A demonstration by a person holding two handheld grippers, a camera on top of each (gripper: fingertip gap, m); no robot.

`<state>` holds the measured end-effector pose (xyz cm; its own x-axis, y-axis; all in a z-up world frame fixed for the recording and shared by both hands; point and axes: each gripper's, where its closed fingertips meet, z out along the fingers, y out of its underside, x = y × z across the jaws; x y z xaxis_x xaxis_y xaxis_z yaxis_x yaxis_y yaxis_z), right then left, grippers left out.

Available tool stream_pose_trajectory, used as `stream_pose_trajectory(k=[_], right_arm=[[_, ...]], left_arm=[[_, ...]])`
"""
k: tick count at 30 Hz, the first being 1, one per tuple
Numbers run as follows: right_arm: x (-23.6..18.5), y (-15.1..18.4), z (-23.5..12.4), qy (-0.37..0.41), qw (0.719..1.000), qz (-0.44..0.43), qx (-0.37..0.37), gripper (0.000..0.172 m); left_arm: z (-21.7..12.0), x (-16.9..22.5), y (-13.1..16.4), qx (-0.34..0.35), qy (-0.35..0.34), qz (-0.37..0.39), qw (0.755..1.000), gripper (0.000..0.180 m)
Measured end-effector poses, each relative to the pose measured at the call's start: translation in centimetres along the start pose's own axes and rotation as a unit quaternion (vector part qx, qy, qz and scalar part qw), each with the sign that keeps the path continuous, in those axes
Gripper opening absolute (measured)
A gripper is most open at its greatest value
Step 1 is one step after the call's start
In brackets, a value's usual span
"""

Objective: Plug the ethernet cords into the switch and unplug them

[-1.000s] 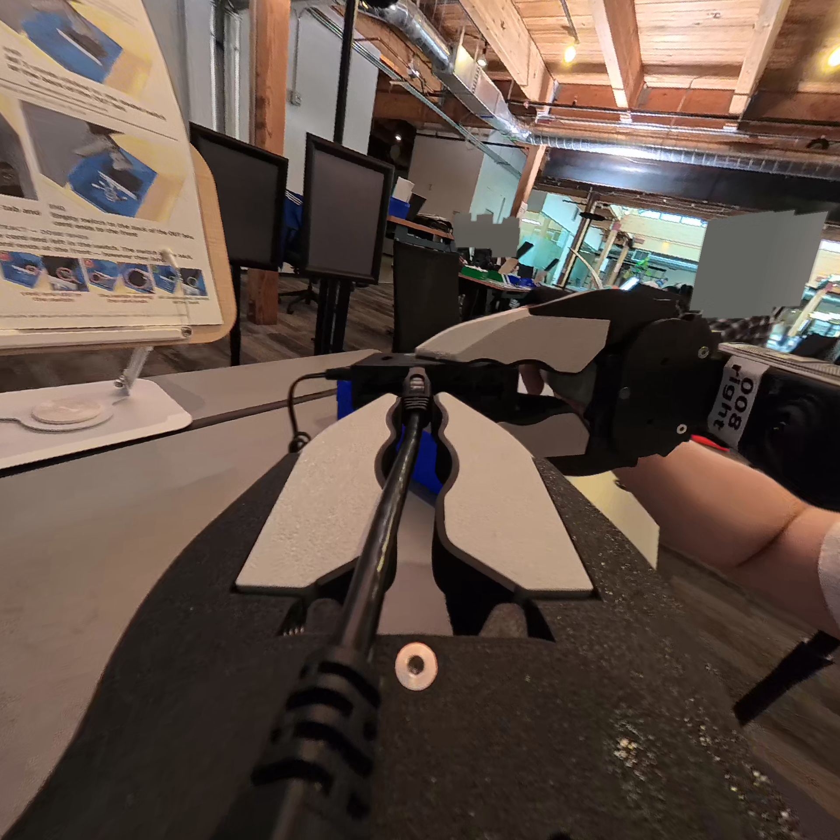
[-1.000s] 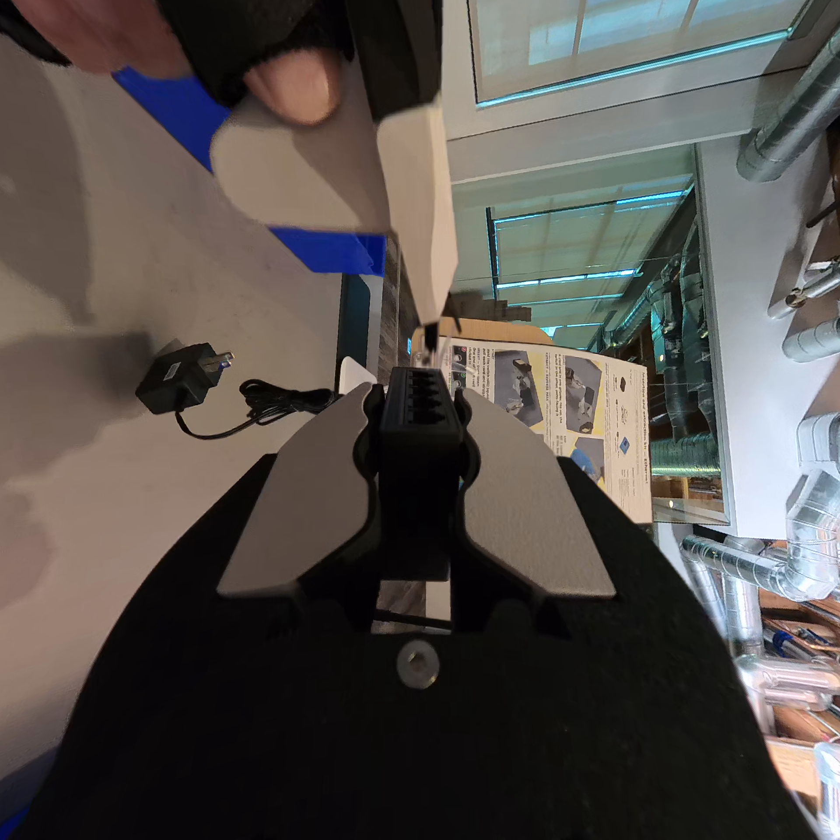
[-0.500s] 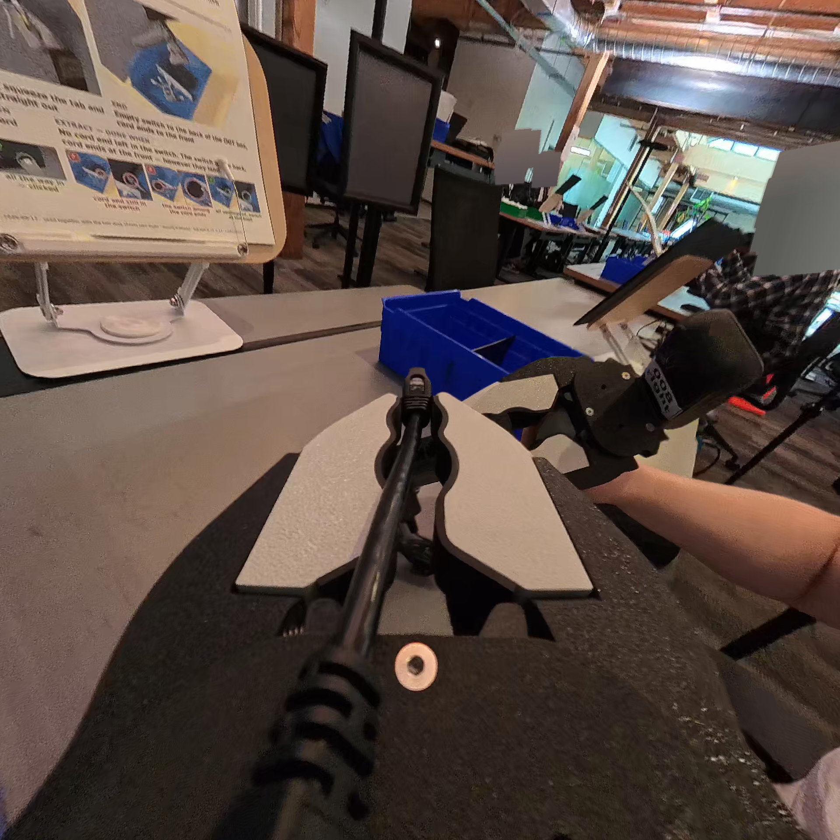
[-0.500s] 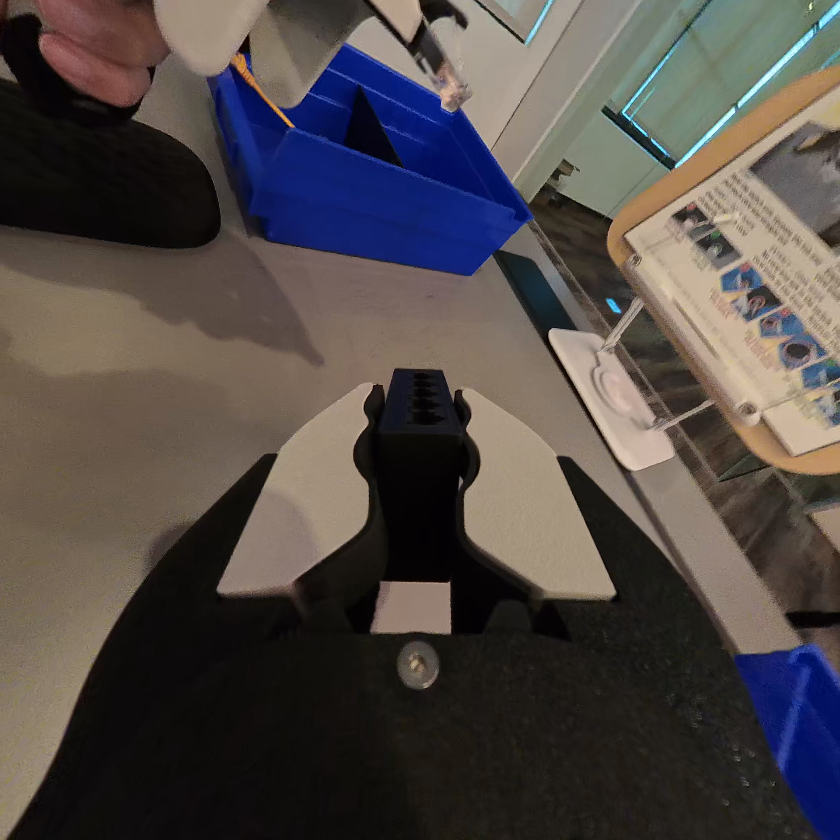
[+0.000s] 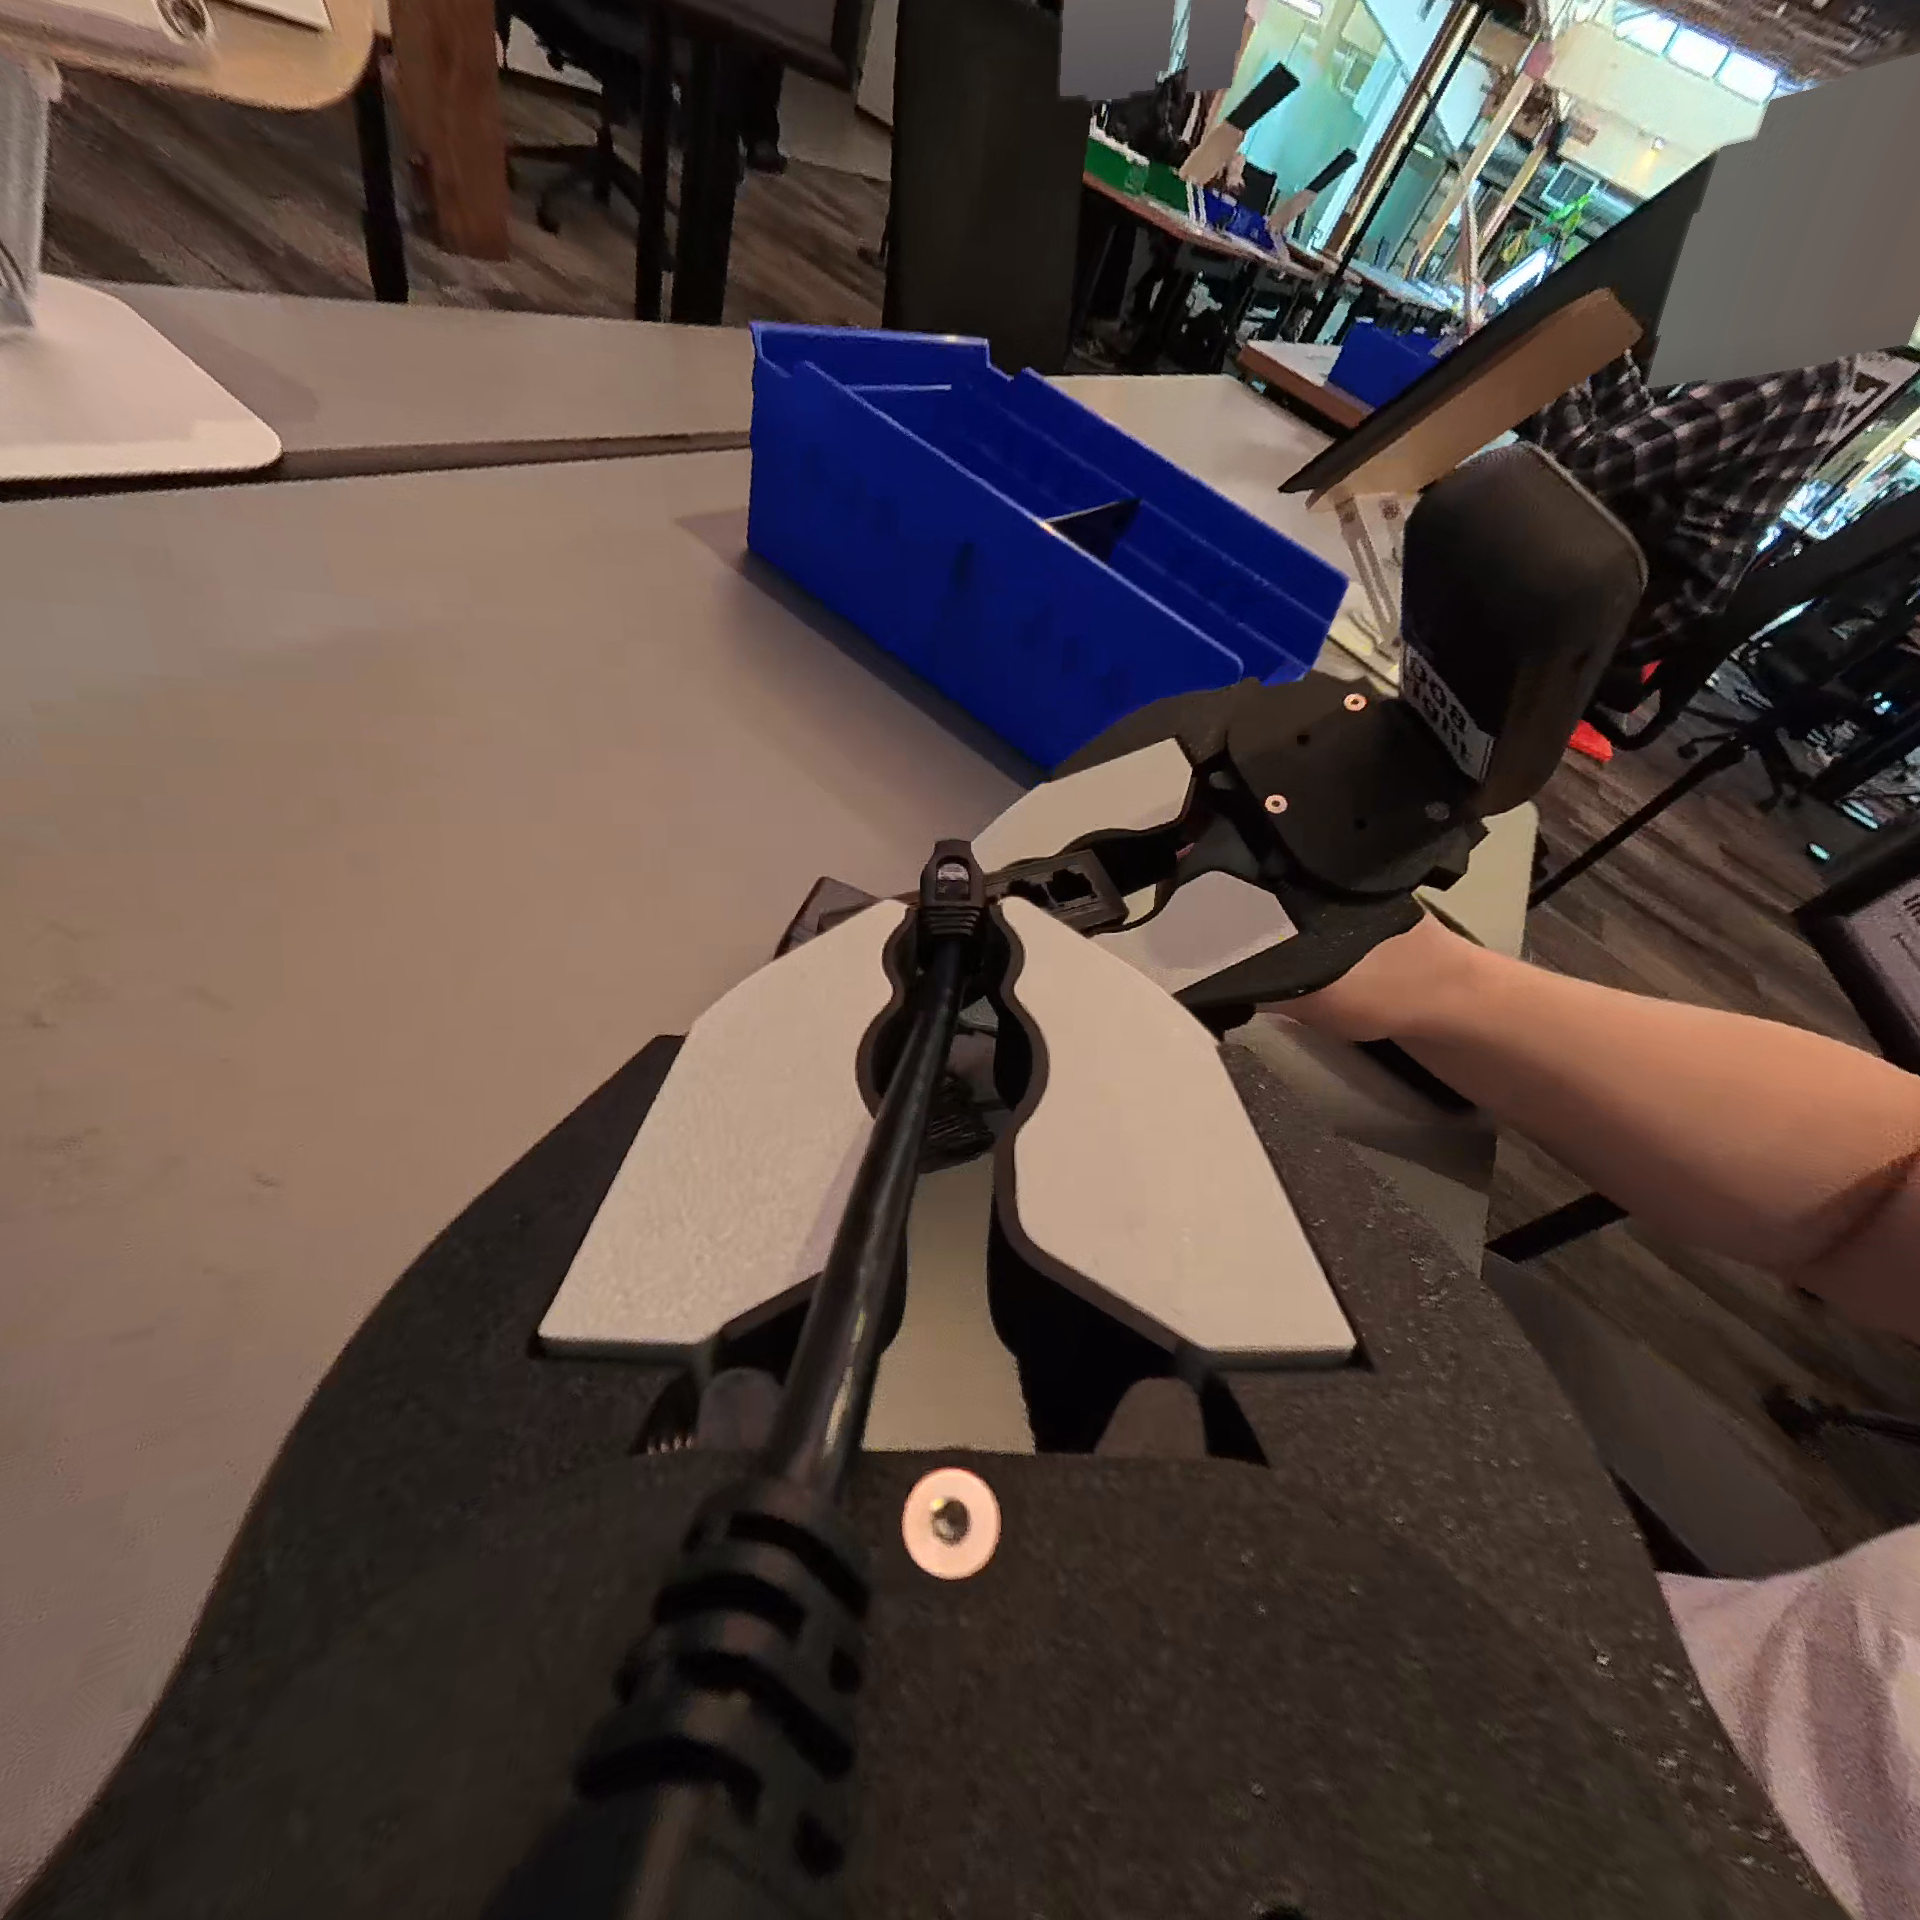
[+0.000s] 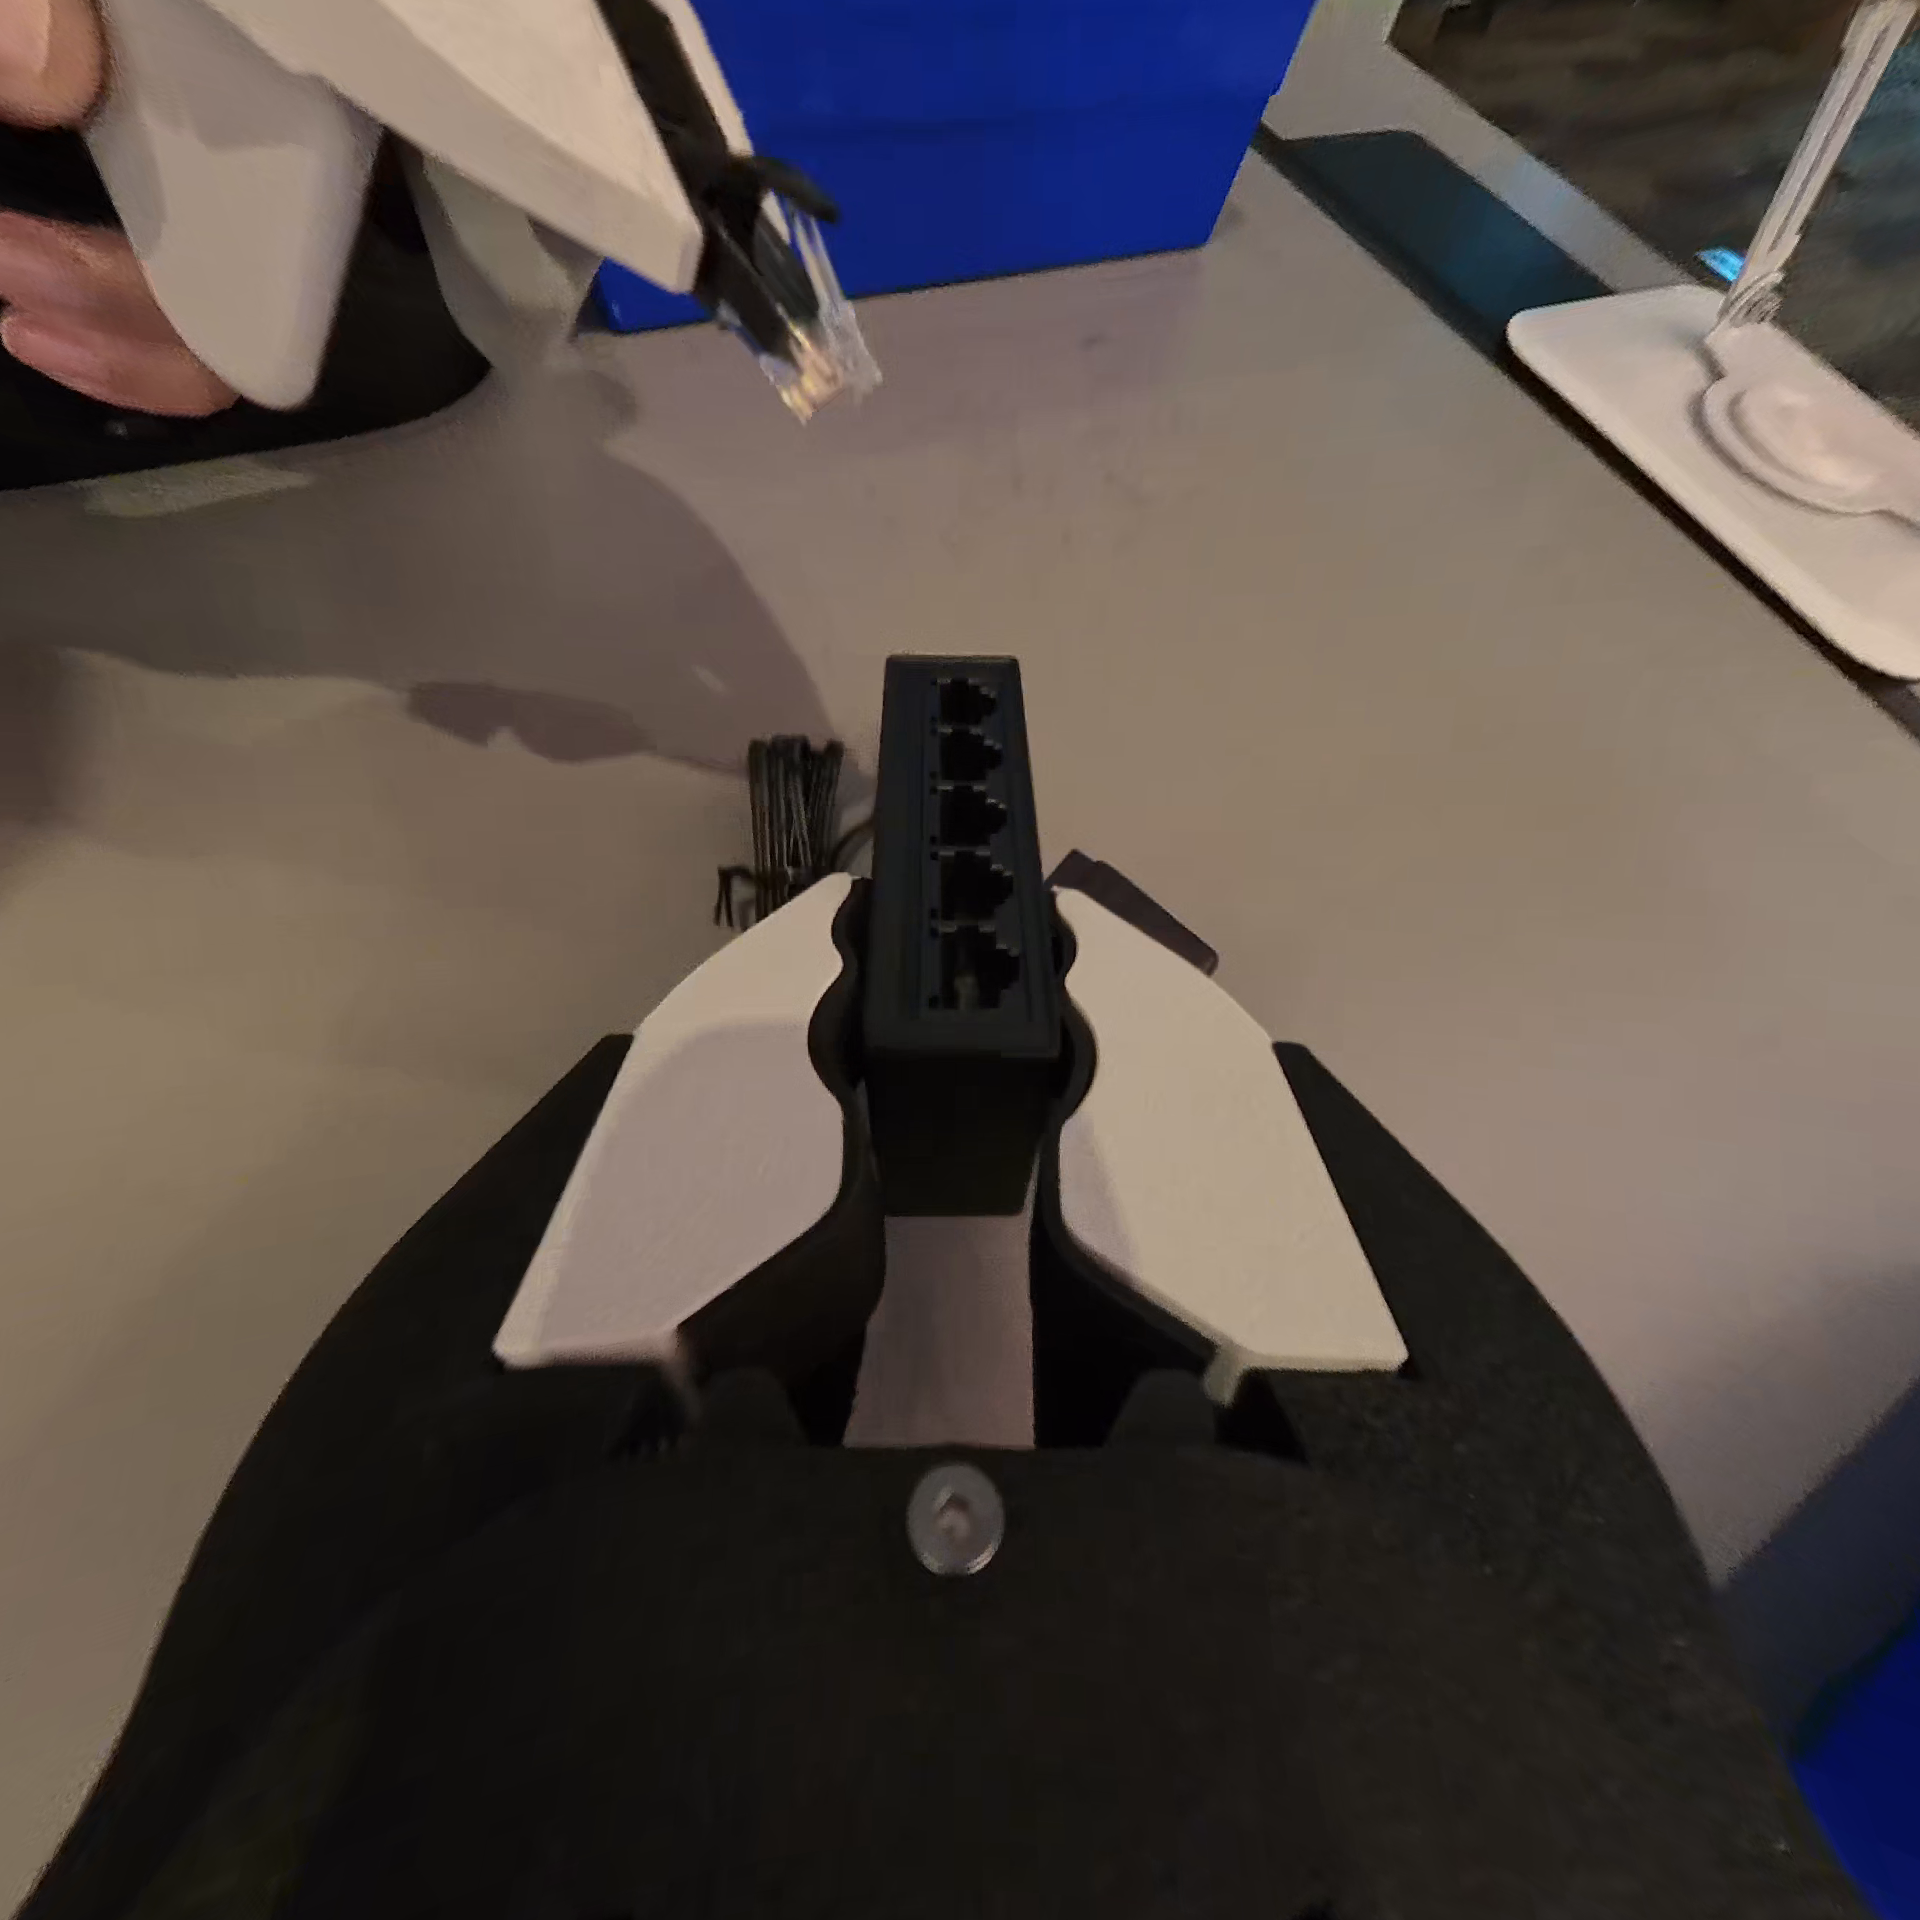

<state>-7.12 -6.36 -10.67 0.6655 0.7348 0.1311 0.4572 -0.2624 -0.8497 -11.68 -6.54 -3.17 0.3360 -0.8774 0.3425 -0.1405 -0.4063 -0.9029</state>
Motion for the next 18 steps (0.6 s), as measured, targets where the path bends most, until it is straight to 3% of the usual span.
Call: stream_pose_trajectory(k=[9, 18], right_arm=[[0.5, 1.8, 0.0, -0.003, 0.999, 0.012, -0.038, 0.029], [0.8, 2.5, 0.0, 0.015, 0.996, -0.035, -0.079, 0.029]], left_arm=[[1.5, -0.1, 1.1, -0.017, 0.0, -0.005, 1.0, 0.011], [1.5, 0.1, 0.8, -0.015, 0.001, -0.006, 1.0, 0.011]])
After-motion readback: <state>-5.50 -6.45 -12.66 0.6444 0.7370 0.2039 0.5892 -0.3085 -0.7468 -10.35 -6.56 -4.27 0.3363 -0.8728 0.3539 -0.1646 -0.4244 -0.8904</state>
